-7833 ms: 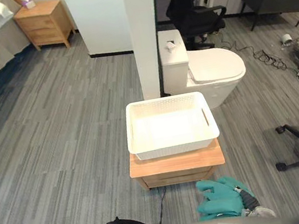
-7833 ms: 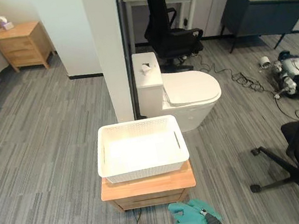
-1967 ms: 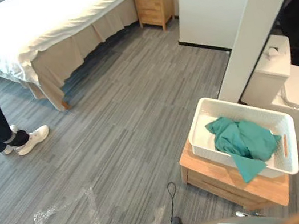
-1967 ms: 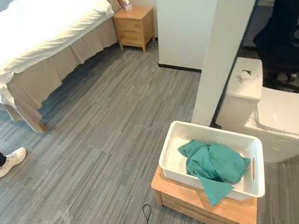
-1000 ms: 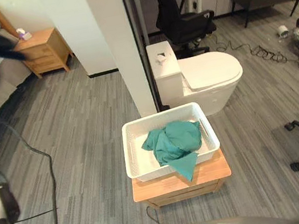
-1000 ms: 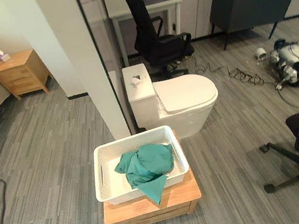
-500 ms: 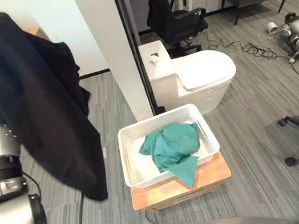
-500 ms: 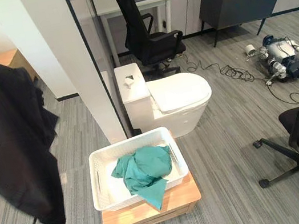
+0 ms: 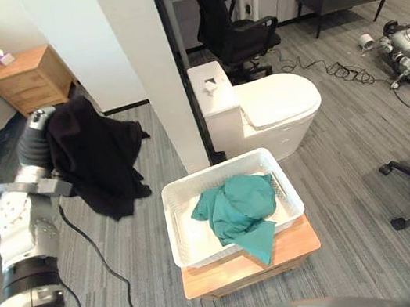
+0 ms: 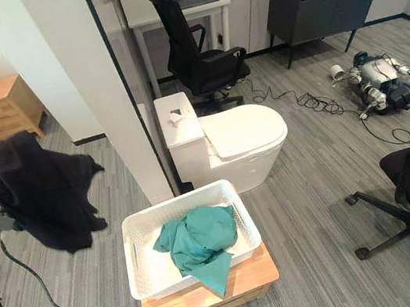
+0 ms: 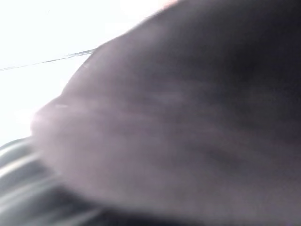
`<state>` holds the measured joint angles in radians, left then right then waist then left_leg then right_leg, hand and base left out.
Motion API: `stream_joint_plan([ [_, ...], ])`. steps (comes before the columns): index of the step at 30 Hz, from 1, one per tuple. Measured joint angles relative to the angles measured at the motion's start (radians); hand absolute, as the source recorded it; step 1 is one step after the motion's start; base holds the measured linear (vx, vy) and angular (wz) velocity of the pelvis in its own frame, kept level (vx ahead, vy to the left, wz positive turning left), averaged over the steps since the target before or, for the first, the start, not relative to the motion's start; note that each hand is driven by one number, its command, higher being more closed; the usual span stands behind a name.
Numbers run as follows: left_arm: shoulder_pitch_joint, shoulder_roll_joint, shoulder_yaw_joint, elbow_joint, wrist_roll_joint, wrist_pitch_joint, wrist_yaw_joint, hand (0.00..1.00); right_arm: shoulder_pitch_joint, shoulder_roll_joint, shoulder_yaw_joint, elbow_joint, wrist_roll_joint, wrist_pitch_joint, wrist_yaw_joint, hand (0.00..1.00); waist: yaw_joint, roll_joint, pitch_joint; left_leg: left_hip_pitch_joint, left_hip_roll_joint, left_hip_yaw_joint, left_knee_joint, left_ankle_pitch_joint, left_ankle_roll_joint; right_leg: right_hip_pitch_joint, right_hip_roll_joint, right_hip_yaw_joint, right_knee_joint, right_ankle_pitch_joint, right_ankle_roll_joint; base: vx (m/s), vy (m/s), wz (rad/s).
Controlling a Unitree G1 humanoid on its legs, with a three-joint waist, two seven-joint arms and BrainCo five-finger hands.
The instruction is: Tidy the bed and pick cloth on bed and put in laundry
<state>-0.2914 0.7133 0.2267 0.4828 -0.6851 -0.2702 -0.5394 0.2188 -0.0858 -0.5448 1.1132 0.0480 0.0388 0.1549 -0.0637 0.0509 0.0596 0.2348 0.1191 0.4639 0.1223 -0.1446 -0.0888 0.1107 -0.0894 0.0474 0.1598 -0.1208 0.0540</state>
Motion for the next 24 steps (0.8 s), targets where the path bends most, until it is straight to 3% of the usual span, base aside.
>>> stream_joint_plan([
  [2,0.020,-0.001,-0.011,0.000,0.008,-0.015,0.000,1.00,0.007,0.009,-0.003,-0.009,0.002,0.000,0.001,0.00,0.002,-0.010,0.001,-0.021,0.010,0.008,0.082,-0.011,-0.011,0.007,-0.010,0.017,-0.001,0.003,-0.004,0.08,-0.034,-0.23],
  [3,0.037,-0.002,-0.013,-0.004,0.009,-0.028,0.000,1.00,-0.005,0.018,-0.002,-0.014,0.007,0.002,0.001,0.00,0.005,-0.029,0.011,-0.047,0.006,0.031,0.111,-0.052,-0.012,0.023,-0.033,0.026,-0.002,0.006,-0.007,0.05,-0.063,-0.11],
  [4,0.045,-0.013,-0.028,-0.034,0.011,-0.031,0.001,1.00,0.008,0.013,-0.003,-0.016,0.010,0.001,0.002,0.00,-0.003,-0.003,0.009,-0.034,-0.008,0.035,-0.090,0.022,0.010,0.019,-0.023,0.016,0.001,0.006,-0.007,0.02,-0.053,0.00],
  [5,0.048,-0.018,-0.036,-0.057,0.012,-0.039,0.000,1.00,0.008,-0.004,-0.008,-0.015,0.010,0.002,0.000,0.00,-0.003,0.016,0.013,-0.035,0.006,0.044,-0.112,0.043,0.005,0.016,-0.009,0.017,0.007,0.003,-0.005,0.02,-0.050,-0.01],
  [8,0.066,-0.044,-0.053,-0.089,0.024,-0.068,0.001,1.00,0.015,0.027,-0.016,-0.018,0.031,0.011,0.010,0.00,-0.003,0.036,0.016,-0.024,0.040,0.045,-0.089,0.045,0.009,-0.079,0.030,0.025,0.159,-0.030,0.004,0.08,-0.075,-0.07],
  [9,0.066,-0.045,-0.051,-0.093,0.030,-0.072,0.001,1.00,0.024,0.032,-0.025,-0.019,0.041,0.013,0.013,0.00,-0.002,0.030,0.010,-0.011,0.053,0.052,-0.087,0.043,0.007,-0.063,0.058,0.025,0.010,-0.034,0.000,0.06,-0.091,-0.09],
  [10,0.064,-0.029,-0.047,-0.104,0.030,-0.074,0.002,1.00,0.025,0.046,-0.024,-0.019,0.046,0.013,0.015,0.00,0.001,-0.009,0.004,-0.011,0.037,0.053,-0.086,0.036,-0.003,-0.073,0.064,0.025,-0.087,0.095,-0.013,0.06,-0.124,-0.04],
  [11,0.063,-0.038,-0.049,-0.107,0.030,-0.076,0.002,1.00,0.027,0.043,-0.025,-0.018,0.047,0.013,0.017,0.00,-0.007,-0.011,0.006,-0.007,0.032,0.049,-0.088,0.026,-0.012,-0.071,0.058,0.006,-0.077,0.071,-0.005,0.05,-0.073,0.02],
  [15,0.075,-0.068,-0.072,-0.126,0.050,-0.076,0.001,1.00,0.024,0.035,-0.026,-0.020,0.074,0.014,0.018,0.00,-0.008,0.023,0.011,-0.008,0.050,0.078,-0.090,0.021,-0.017,-0.091,0.079,0.027,-0.086,0.071,-0.005,0.03,-0.083,-0.21],
  [17,0.078,-0.078,-0.105,-0.156,0.050,-0.076,0.002,1.00,0.027,0.027,-0.027,-0.018,0.086,0.023,0.018,0.00,-0.013,0.054,0.027,-0.009,0.050,0.092,-0.086,0.021,-0.019,-0.099,0.083,0.050,-0.085,0.072,-0.006,-0.04,-0.077,-0.22],
  [19,0.085,-0.080,-0.122,-0.188,0.050,-0.077,0.001,1.00,0.028,0.024,-0.029,-0.021,0.088,0.025,0.020,0.00,-0.023,0.065,0.032,-0.007,0.049,0.105,-0.085,0.022,-0.019,-0.102,0.084,0.055,-0.085,0.072,-0.006,-0.05,-0.049,-0.18],
  [24,0.132,-0.157,-0.158,-0.265,0.052,-0.090,0.000,1.00,0.033,0.033,-0.030,-0.038,0.086,0.023,0.032,0.00,-0.036,0.058,0.033,-0.007,0.048,0.134,-0.062,0.019,-0.019,-0.109,0.087,0.108,-0.080,0.070,-0.007,-0.08,-0.034,-0.23],
])
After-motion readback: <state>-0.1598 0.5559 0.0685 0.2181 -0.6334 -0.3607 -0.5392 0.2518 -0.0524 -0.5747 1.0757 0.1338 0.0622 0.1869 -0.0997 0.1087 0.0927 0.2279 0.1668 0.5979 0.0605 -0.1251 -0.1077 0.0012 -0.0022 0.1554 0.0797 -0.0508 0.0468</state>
